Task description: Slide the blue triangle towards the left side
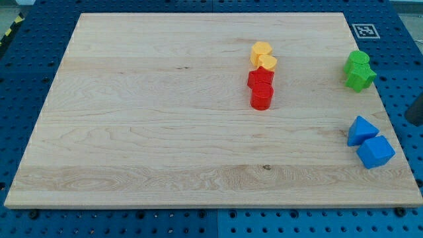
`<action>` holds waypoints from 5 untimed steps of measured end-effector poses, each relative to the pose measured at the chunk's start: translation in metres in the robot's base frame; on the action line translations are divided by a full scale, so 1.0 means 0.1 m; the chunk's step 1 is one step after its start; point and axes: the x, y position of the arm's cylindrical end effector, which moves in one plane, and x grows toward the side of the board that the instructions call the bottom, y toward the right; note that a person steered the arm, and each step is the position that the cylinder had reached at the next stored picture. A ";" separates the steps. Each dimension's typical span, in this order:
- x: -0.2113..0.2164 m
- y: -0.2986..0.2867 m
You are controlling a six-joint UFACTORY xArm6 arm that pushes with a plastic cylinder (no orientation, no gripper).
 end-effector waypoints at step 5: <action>0.18 -0.80</action>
